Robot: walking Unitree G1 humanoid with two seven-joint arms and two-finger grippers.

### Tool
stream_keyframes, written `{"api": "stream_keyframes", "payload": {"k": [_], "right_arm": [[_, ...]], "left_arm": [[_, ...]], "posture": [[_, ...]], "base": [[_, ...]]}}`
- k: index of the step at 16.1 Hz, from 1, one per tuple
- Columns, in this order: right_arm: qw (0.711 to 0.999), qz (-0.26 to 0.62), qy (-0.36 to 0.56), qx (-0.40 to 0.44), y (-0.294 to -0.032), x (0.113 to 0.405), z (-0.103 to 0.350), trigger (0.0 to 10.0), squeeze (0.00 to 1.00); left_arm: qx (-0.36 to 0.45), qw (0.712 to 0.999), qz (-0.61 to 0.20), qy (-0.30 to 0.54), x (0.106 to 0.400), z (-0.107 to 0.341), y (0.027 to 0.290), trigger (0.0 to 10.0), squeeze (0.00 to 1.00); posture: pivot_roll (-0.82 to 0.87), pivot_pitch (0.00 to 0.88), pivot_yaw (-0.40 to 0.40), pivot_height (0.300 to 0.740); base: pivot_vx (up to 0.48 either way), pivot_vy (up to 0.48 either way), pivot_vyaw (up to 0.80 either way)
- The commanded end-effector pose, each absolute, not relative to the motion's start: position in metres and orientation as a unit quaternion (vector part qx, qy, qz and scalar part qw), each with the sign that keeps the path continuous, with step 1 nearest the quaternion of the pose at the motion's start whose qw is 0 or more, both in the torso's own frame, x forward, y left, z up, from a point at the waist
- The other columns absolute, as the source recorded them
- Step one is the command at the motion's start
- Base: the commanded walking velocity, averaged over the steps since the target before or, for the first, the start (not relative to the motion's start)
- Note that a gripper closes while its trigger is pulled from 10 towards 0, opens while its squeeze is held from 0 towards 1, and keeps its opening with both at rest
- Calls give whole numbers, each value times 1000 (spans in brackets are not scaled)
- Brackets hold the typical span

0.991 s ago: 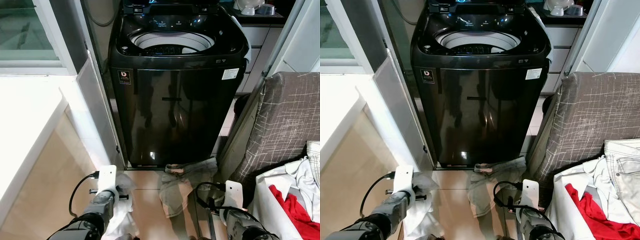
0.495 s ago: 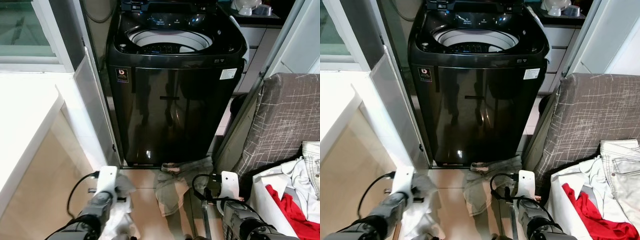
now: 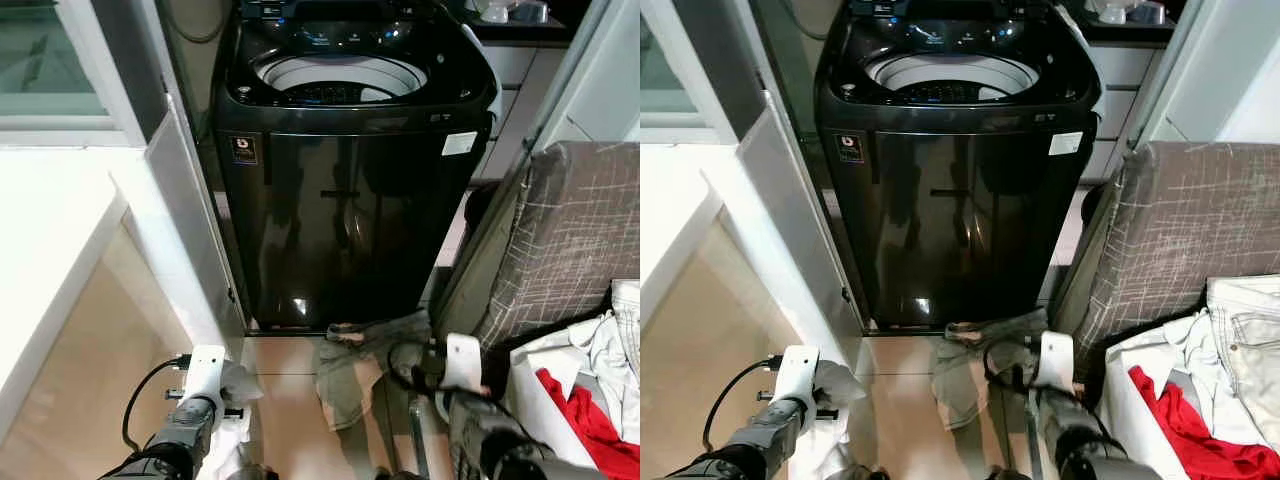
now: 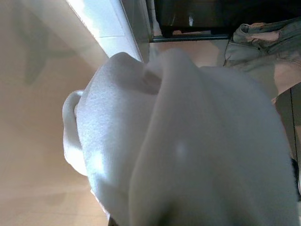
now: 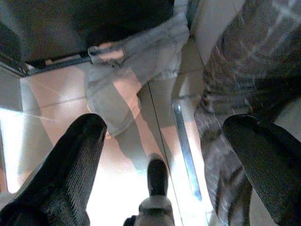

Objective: Clothes washing

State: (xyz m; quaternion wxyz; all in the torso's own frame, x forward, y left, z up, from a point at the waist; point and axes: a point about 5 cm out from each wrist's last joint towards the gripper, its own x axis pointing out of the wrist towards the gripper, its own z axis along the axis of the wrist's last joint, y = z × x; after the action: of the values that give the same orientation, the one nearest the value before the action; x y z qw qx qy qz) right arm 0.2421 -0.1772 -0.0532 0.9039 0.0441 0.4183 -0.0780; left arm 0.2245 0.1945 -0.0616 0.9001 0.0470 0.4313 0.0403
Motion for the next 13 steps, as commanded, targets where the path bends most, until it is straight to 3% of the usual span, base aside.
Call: {"api": "stream_keyframes", "payload": {"k": [1, 6, 13], "right_arm": [[910, -82, 403, 50, -176, 249, -48, 10000, 0], [922, -65, 379, 55, -168, 267, -35, 10000, 0], [926, -23, 374, 40, -151, 269, -35, 10000, 0]], "left_arm": [[50, 907, 40, 416, 233, -56, 196, 10000, 0], [58, 907, 34, 415, 234, -55, 196, 10000, 0], [58, 915, 24, 400, 241, -51, 188, 10000, 0]], "posture": [[-83, 0, 52, 731], [-76, 0, 40, 731], [-75, 0, 30, 731]], "base": [[0, 0, 0], [0, 0, 0], [0, 0, 0]]}}
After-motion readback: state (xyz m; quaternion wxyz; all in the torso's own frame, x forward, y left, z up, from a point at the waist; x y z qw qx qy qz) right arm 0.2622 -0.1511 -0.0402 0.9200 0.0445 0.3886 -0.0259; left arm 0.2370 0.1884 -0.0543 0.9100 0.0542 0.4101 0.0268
